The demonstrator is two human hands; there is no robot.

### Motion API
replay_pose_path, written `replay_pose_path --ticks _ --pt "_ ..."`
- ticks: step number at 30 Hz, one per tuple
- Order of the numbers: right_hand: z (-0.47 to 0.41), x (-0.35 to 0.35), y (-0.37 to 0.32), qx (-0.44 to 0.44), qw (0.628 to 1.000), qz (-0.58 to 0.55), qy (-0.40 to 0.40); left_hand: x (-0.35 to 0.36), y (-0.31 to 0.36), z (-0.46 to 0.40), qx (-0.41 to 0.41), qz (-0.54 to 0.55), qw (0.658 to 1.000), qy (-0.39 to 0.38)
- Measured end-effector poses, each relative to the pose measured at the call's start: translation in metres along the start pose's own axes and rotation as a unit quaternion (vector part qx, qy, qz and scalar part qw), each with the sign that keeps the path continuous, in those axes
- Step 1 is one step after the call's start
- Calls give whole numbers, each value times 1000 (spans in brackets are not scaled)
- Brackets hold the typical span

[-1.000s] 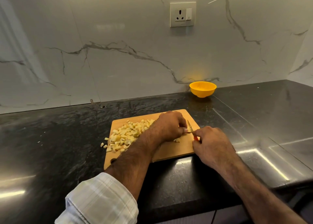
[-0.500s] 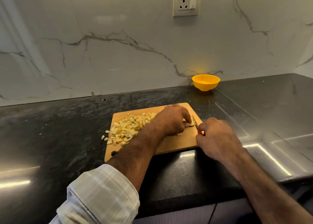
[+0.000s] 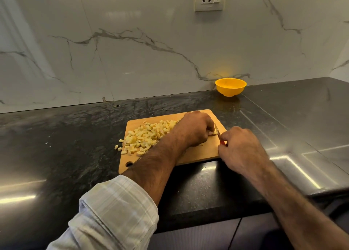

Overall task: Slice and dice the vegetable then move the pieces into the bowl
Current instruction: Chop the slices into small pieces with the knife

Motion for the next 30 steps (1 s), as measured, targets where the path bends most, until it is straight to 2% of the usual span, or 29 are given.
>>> replay_pose_path --ticks 16,30 --pt "-9 -1 -3 1 1000 -10 -10 3 -5 -1 -21 66 998 3" --pt "-12 3 -9 -9 1000 12 5 0 -12 -2 -28 70 997 3"
Point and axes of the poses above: each hand's wrist, its own z-axis away from the middle knuckle, its own x-axis out of the palm, y = z × x, the point moved 2 cm from there along -z, towards the middle knuckle, and after that the axes turned 9 degrees about -x, right-handed, at the moved point
